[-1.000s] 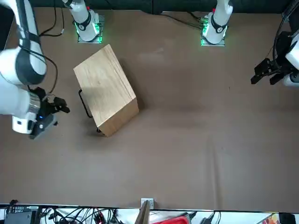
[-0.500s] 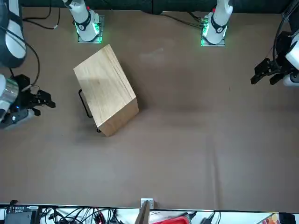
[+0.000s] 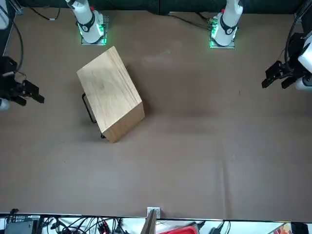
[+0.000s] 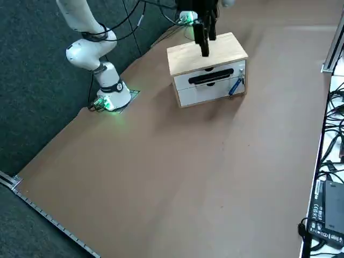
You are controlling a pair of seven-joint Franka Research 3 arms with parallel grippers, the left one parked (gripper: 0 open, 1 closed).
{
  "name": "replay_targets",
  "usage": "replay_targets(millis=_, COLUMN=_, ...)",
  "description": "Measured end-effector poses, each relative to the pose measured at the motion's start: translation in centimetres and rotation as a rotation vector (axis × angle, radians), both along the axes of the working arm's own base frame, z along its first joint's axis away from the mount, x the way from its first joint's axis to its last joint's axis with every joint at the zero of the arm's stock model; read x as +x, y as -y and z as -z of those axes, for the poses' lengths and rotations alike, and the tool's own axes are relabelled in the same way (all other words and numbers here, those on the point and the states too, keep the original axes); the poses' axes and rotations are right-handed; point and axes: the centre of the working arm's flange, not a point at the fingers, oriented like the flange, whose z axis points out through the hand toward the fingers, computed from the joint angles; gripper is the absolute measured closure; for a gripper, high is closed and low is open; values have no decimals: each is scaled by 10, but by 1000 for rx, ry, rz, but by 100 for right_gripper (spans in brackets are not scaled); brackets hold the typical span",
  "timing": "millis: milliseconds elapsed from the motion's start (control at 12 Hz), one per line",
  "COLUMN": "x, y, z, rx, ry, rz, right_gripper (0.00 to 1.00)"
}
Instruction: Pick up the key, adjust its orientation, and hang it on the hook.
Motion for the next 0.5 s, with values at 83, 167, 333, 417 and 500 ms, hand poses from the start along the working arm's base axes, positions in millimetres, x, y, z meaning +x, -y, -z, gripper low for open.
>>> replay_targets(millis=83, x=-5, y=0, z=-9, rx=-3, ry=5, rz=32, right_gripper=0)
replay_targets(millis=167, x=-9, y=-1, z=-17, rx=-7, ry=9, rz=57, right_gripper=0)
replay_targets(millis=333, x=-18, y=-3, z=-31, rx=-17, ry=15, rz=96, right_gripper=0)
replay_targets(millis=417, x=-21, y=-5, z=-36, rx=-20, ry=20, rz=110, right_gripper=0)
replay_targets(millis=500, x=-26, y=-9, z=-45, rx=-23, ry=28, rz=123, right_gripper=0)
